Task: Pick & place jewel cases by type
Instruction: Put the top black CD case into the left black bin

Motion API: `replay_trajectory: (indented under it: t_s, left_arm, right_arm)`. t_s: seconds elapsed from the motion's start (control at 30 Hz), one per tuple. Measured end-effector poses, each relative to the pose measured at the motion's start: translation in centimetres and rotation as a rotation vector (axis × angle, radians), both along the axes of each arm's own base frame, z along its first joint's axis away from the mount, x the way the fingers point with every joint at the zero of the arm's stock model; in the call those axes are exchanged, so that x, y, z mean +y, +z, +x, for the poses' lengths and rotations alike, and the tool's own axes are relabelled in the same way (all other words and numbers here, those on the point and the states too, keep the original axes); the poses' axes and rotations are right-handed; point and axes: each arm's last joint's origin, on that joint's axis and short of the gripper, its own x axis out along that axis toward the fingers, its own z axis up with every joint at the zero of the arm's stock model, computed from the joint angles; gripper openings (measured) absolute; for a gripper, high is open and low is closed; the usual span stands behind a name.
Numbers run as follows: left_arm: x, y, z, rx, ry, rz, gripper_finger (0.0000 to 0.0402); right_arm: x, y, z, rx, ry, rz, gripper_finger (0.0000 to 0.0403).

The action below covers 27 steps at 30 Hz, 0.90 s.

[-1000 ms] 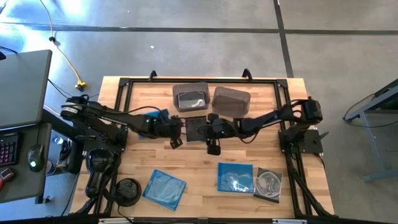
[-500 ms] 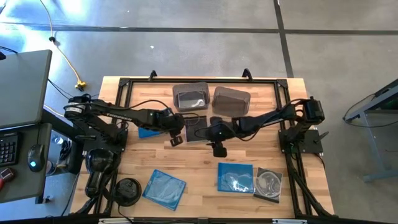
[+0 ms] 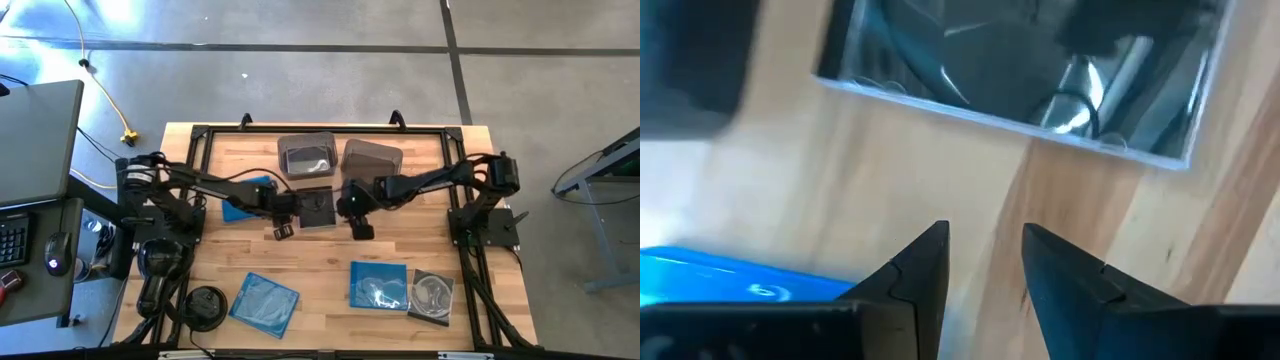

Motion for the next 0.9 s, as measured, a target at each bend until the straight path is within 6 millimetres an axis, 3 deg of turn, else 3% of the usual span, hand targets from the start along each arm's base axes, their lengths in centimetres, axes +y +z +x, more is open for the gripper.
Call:
replay_trajectory:
  t_s: [0.23, 0.43, 0.63, 0.9]
  left_arm:
    - [0.2, -1.3, 0.9, 0.007, -0.038, 0.070, 0.0127]
    - [0.3, -1.3, 0.9, 0.039, -0.099, 0.160, 0.0127]
    - [0.2, -1.3, 1.1, 0.146, -0.449, 0.303, 0.0127]
    - [0.1, -0.7, 2.4, 0.116, -0.776, 0.463, 0.0127]
  right_arm:
    - [-3.5, 0.0, 0.1, -0.069, -0.059, 0.059, 0.0198]
    - [-4.3, -1.5, 0.5, -0.062, -0.090, 0.037, 0.0198]
    - [-4.5, -2.3, 0.0, 0.020, -0.100, 0.046, 0.0198]
    - [-5.1, -2.2, -0.1, 0.004, -0.050, 0.035, 0.0197]
